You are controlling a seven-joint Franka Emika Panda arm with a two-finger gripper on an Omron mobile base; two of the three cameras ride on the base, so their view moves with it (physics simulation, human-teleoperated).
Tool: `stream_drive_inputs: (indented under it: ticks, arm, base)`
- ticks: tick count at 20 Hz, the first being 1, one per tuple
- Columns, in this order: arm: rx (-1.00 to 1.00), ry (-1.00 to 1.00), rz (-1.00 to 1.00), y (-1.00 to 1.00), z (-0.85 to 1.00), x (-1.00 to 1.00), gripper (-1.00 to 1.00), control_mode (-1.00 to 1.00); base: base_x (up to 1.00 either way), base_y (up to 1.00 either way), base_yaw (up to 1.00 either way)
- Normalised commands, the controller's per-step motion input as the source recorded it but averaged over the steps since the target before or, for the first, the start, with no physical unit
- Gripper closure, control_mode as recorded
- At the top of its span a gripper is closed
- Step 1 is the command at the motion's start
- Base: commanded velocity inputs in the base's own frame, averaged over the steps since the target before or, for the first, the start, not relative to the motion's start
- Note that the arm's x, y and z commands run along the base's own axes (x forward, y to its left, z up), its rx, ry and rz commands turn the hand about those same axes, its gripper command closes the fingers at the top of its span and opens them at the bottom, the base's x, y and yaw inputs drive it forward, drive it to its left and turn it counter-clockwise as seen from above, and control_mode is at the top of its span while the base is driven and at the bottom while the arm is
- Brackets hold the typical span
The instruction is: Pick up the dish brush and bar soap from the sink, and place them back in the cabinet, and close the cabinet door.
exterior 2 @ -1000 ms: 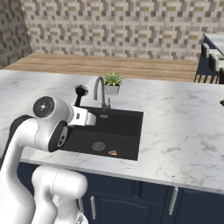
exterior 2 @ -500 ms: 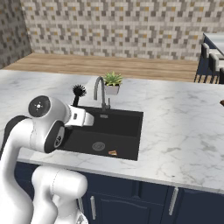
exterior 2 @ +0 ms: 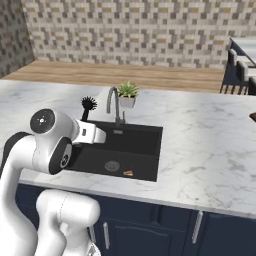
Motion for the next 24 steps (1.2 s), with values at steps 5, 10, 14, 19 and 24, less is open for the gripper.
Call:
stream_drive_inputs:
  ticks: [5, 10, 14, 19, 24]
  arm:
    - [0.00, 0.00, 0.00, 0.00, 0.00, 0.00, 1.00, 1.00]
    - [0.00, 0.00, 0.00, 0.00, 0.00, 0.00, 1.00, 1.00]
    - [0.00, 0.00, 0.00, 0.00, 0.00, 0.00, 1.00, 1.00]
    - [0.00, 0.00, 0.00, 0.00, 0.00, 0.00, 1.00, 1.00]
    - [0.00, 0.00, 0.00, 0.00, 0.00, 0.00, 1.00, 1.00]
  base:
    - [-0.43, -0.04, -0.19]
    - [-0.42, -0.16, -0.36]
    - [-0.25, -0.13, -0.60]
    - [-0.04, -0.11, -0.64]
    - [0.00, -0.44, -0.57]
